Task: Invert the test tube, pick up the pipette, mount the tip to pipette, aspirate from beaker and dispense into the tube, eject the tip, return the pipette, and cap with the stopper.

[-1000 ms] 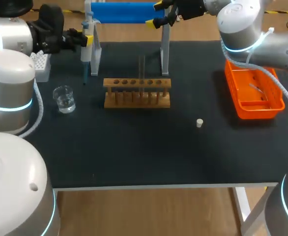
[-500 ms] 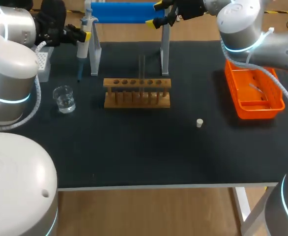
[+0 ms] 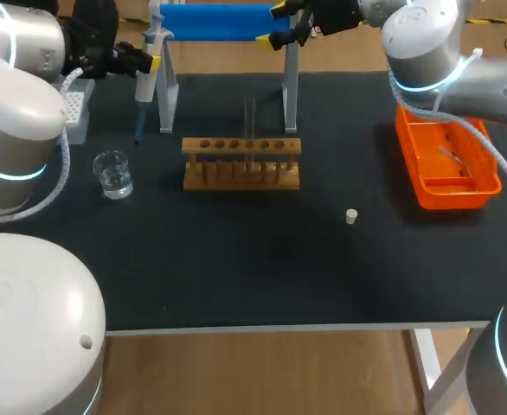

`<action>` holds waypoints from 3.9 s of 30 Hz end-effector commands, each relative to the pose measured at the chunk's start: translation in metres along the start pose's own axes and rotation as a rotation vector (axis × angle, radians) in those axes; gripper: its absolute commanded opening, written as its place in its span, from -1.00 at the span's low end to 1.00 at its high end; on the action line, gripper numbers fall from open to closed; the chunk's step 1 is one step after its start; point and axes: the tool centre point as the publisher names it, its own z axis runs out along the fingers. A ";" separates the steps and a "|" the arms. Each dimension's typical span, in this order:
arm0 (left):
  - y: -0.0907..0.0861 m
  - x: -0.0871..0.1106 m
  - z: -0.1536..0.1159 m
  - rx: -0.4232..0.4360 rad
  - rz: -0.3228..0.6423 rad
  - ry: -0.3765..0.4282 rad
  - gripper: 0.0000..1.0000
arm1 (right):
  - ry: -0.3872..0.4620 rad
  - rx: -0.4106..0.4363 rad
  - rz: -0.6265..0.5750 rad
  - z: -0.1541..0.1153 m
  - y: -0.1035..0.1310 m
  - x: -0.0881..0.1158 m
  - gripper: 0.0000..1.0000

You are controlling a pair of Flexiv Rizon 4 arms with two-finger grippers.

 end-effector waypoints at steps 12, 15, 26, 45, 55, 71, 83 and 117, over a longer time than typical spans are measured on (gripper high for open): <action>-0.023 -0.055 0.048 -0.018 -0.022 -0.135 -1.00 | 0.003 0.004 0.000 0.000 0.001 -0.001 1.00; -0.027 -0.063 0.058 -0.028 -0.042 -0.168 -1.00 | 0.003 0.004 0.000 0.000 0.001 -0.001 1.00; -0.040 -0.077 0.086 -0.078 -0.105 -0.275 -1.00 | 0.003 0.004 0.000 0.000 0.001 -0.001 1.00; -0.050 -0.084 0.103 -0.121 -0.208 -0.415 -1.00 | 0.003 0.004 0.000 0.000 0.001 -0.001 1.00; -0.054 -0.088 0.113 -0.126 -0.258 -0.468 -1.00 | 0.003 0.004 0.000 0.000 0.001 -0.001 1.00; -0.056 -0.092 0.132 -0.161 -0.318 -0.515 -1.00 | 0.003 0.004 0.000 0.000 0.001 -0.001 1.00; -0.055 -0.098 0.143 -0.190 -0.336 -0.536 -1.00 | 0.003 0.004 0.000 0.000 0.001 -0.001 1.00; -0.051 -0.105 0.163 -0.247 -0.363 -0.559 -1.00 | 0.003 0.004 0.000 0.000 0.001 -0.001 1.00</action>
